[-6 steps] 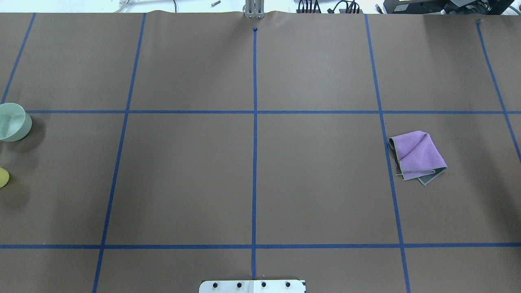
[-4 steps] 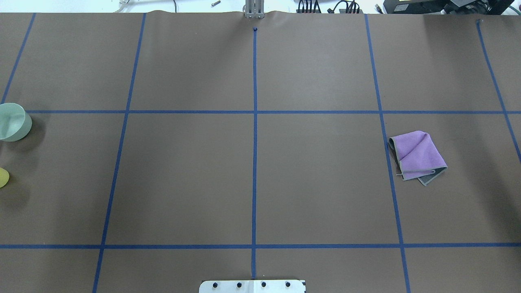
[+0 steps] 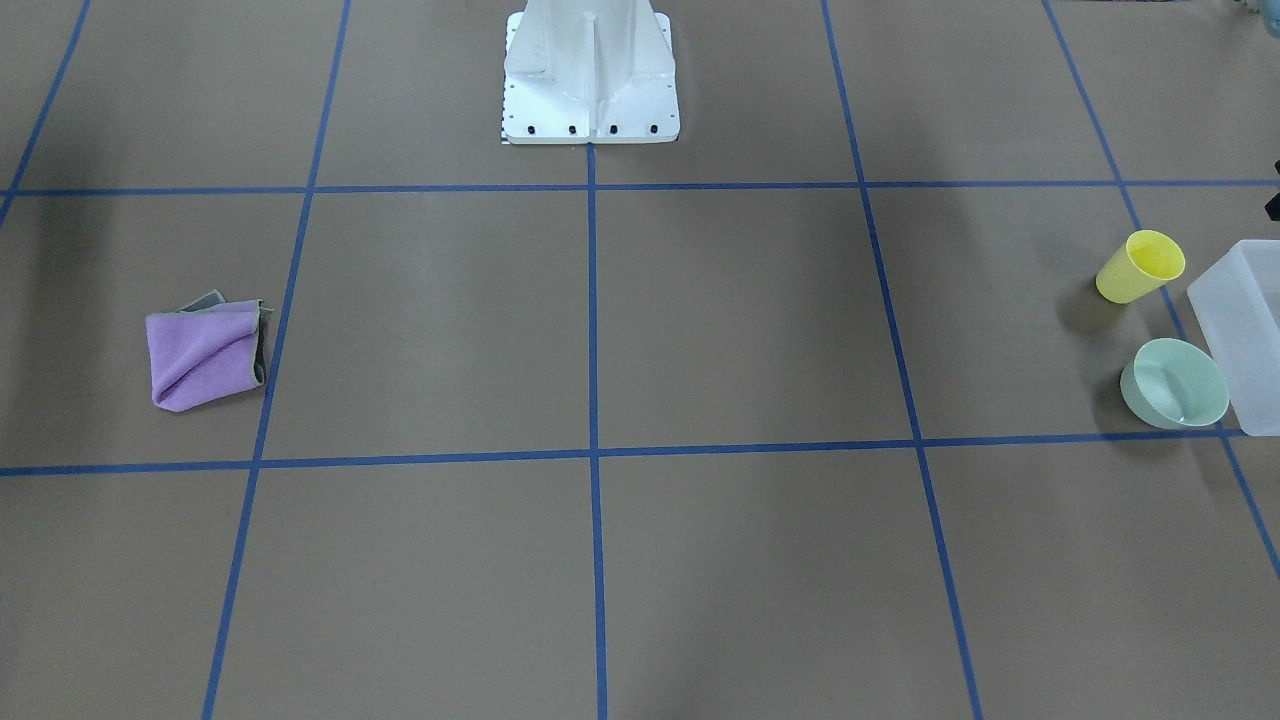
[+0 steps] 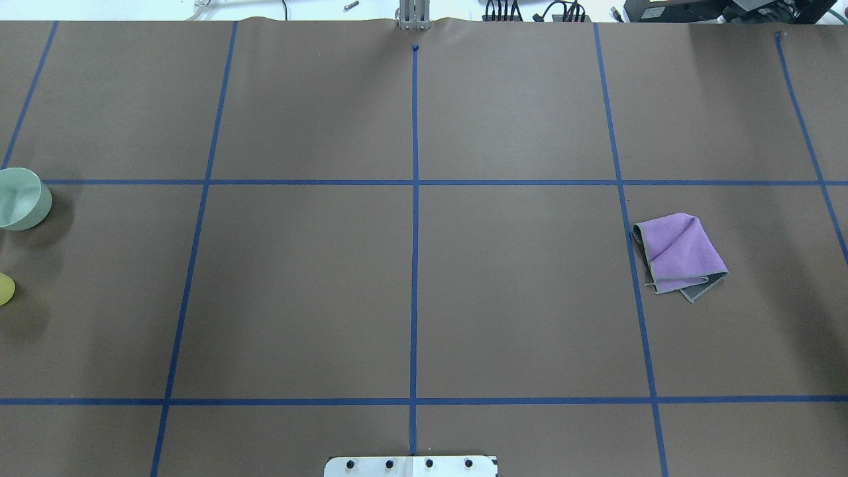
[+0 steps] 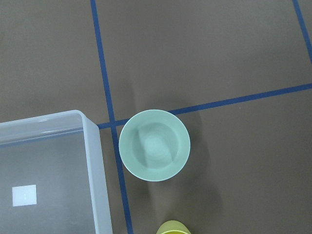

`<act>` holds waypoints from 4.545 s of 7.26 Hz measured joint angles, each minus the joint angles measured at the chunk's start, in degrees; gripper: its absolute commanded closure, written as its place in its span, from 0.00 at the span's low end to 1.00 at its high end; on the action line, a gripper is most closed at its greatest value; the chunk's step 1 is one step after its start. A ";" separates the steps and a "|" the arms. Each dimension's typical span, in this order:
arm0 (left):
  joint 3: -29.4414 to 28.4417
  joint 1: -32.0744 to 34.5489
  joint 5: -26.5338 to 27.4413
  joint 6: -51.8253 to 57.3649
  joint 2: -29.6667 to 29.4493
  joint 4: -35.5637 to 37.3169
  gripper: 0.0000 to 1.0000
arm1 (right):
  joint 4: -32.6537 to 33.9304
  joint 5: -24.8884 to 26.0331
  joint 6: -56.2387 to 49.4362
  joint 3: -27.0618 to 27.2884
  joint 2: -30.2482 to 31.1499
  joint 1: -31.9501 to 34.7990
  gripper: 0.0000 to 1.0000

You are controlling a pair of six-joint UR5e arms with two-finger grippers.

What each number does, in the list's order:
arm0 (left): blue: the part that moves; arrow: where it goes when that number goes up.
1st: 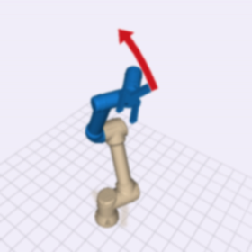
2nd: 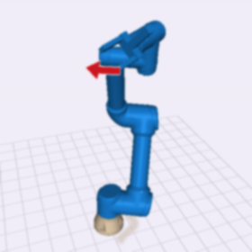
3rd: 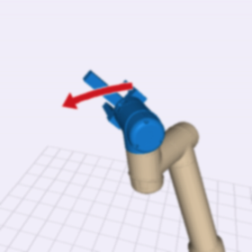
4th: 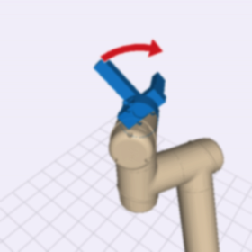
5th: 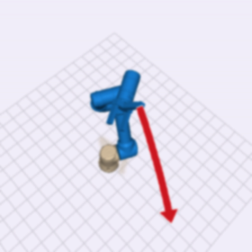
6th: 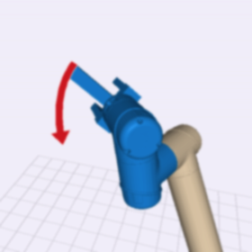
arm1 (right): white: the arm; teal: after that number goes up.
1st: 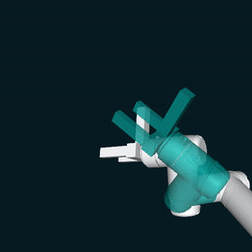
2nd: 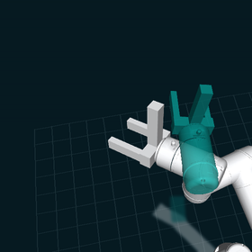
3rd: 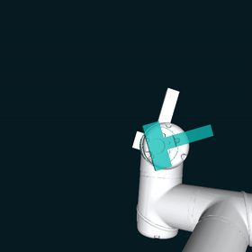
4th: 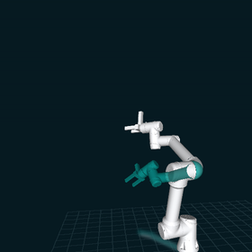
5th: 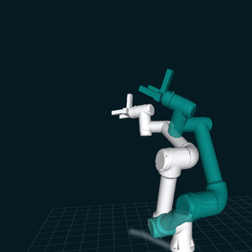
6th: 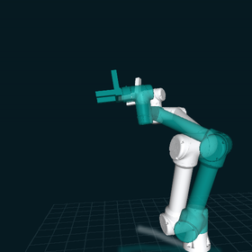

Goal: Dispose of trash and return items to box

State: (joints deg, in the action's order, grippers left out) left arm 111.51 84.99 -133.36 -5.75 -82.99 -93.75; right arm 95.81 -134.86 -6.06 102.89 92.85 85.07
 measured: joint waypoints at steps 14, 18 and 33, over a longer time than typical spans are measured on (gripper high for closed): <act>-1.18 -0.25 -0.14 -0.22 -0.22 -0.02 0.03 | -31.07 12.37 53.08 -3.04 -4.89 -30.49 0.02; -1.44 -0.19 -0.23 -0.17 -0.25 -0.02 0.03 | -33.74 12.63 54.35 -11.07 -8.23 -32.57 0.13; -2.16 -0.27 -0.52 -6.31 -0.60 -0.38 0.03 | -30.99 -3.99 32.54 -2.62 4.90 -0.47 1.00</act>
State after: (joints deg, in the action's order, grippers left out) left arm 109.35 84.72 -133.88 -12.06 -83.58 -94.13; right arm 64.81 -138.84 26.48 100.27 97.75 84.61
